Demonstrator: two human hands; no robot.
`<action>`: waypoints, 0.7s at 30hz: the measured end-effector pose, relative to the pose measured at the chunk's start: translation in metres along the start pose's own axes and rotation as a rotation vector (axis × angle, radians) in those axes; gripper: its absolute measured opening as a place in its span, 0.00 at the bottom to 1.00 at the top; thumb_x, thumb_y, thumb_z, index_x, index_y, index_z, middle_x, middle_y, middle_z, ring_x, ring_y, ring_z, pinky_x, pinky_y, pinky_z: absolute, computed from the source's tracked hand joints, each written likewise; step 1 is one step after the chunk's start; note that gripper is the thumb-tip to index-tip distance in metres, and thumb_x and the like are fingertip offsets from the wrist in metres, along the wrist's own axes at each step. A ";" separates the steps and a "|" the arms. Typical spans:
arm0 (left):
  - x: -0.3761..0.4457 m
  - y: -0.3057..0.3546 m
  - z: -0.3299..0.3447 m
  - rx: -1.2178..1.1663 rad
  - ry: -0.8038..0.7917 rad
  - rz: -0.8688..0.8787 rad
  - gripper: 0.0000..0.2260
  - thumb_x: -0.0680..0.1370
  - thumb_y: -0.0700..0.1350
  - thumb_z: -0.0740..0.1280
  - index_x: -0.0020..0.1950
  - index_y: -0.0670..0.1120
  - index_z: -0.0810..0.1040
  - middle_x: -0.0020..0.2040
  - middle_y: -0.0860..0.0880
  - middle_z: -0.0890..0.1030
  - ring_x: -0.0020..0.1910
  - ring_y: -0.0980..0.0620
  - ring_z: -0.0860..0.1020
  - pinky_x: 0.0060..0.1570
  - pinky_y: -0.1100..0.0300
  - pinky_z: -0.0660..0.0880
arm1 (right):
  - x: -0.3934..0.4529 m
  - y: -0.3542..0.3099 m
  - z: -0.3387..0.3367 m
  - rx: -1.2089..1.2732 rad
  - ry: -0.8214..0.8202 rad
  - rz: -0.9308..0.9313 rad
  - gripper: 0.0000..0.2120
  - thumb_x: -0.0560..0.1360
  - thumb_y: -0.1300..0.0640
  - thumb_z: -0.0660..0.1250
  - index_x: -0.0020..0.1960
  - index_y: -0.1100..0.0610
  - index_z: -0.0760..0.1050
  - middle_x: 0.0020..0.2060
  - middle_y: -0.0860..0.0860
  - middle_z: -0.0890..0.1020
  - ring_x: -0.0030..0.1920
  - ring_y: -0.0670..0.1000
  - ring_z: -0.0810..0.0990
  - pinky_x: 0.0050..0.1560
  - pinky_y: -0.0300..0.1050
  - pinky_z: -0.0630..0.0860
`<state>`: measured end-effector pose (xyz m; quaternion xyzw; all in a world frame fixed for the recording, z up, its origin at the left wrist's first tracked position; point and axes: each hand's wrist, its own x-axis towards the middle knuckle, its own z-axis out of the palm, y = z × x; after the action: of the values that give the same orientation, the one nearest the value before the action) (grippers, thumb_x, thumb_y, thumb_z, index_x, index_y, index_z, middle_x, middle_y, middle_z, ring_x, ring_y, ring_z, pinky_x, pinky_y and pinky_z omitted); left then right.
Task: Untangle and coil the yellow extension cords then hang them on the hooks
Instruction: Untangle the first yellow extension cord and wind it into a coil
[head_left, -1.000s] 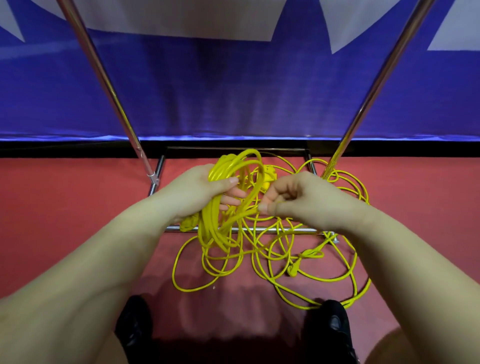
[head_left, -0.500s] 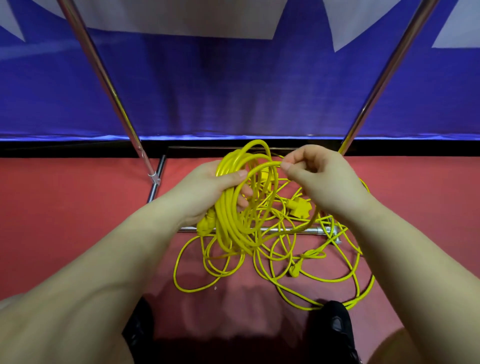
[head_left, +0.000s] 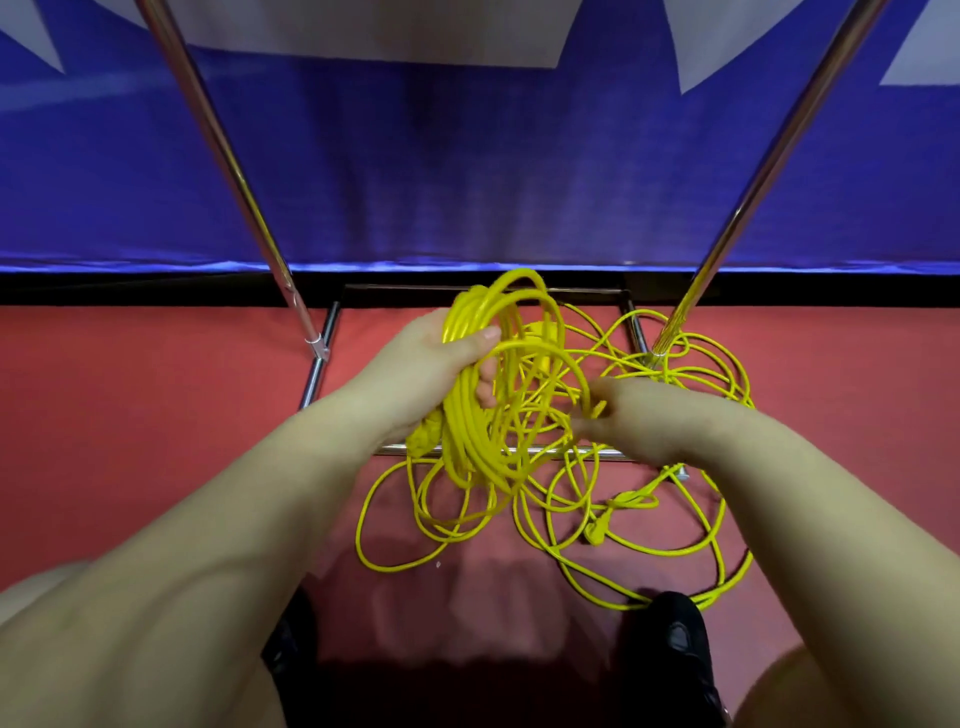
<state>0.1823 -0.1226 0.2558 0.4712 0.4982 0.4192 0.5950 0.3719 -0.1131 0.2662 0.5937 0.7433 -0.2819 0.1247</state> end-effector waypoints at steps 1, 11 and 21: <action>0.001 0.001 -0.003 -0.024 0.036 0.006 0.08 0.80 0.40 0.60 0.40 0.44 0.70 0.26 0.51 0.74 0.23 0.54 0.73 0.35 0.55 0.73 | 0.001 0.002 -0.003 0.042 0.071 -0.017 0.10 0.78 0.49 0.60 0.49 0.54 0.74 0.44 0.54 0.80 0.47 0.55 0.78 0.45 0.44 0.71; 0.000 0.007 -0.010 -0.026 0.052 -0.047 0.09 0.80 0.42 0.59 0.41 0.43 0.71 0.27 0.51 0.77 0.26 0.53 0.77 0.32 0.57 0.77 | -0.002 -0.001 -0.026 1.302 0.573 -0.185 0.08 0.76 0.55 0.66 0.38 0.53 0.75 0.27 0.48 0.72 0.24 0.42 0.69 0.28 0.32 0.67; -0.013 0.003 -0.004 -0.079 -0.059 -0.131 0.04 0.80 0.42 0.58 0.48 0.45 0.71 0.30 0.48 0.81 0.27 0.53 0.80 0.29 0.60 0.77 | -0.009 0.006 -0.032 0.938 0.405 -0.277 0.05 0.73 0.58 0.69 0.38 0.54 0.78 0.29 0.51 0.74 0.29 0.44 0.69 0.30 0.31 0.69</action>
<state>0.1760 -0.1334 0.2614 0.4261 0.4933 0.3846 0.6536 0.3844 -0.1011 0.2953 0.5246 0.6181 -0.4775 -0.3387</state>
